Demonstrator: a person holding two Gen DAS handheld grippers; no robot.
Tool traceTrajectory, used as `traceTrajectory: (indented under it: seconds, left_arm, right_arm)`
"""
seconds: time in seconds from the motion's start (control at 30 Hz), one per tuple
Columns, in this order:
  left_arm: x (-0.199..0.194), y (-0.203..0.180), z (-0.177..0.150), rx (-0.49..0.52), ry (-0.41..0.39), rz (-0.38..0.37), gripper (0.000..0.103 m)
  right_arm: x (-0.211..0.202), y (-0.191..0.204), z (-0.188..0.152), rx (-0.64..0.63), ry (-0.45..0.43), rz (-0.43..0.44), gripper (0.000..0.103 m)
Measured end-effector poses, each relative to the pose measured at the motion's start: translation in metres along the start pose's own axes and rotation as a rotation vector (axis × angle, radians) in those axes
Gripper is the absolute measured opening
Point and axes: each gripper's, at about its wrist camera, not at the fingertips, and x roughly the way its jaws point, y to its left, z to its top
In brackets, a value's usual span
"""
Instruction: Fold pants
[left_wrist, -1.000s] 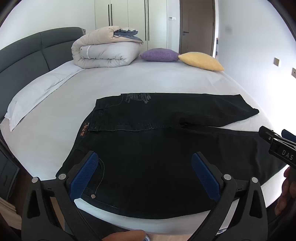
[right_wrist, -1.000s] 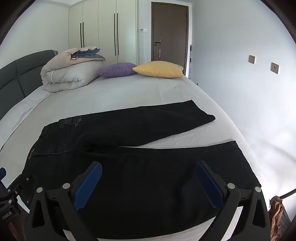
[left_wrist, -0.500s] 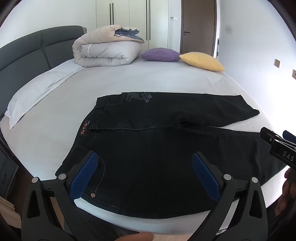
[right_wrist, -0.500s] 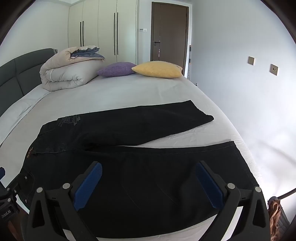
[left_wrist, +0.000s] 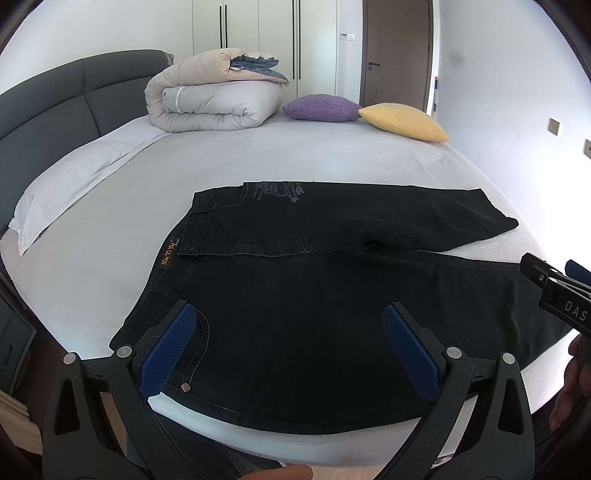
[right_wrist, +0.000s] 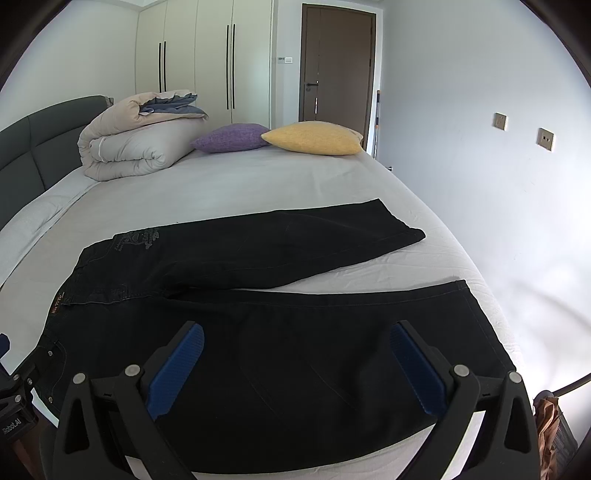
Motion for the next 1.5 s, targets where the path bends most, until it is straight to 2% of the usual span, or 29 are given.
traceTrajectory:
  seconds: [1.5]
  left_arm:
    - [-0.003, 0.0006, -0.0048, -0.005, 0.004, -0.001, 0.103]
  right_arm:
    - [0.0, 0.0039, -0.004, -0.003, 0.002, -0.002, 0.103]
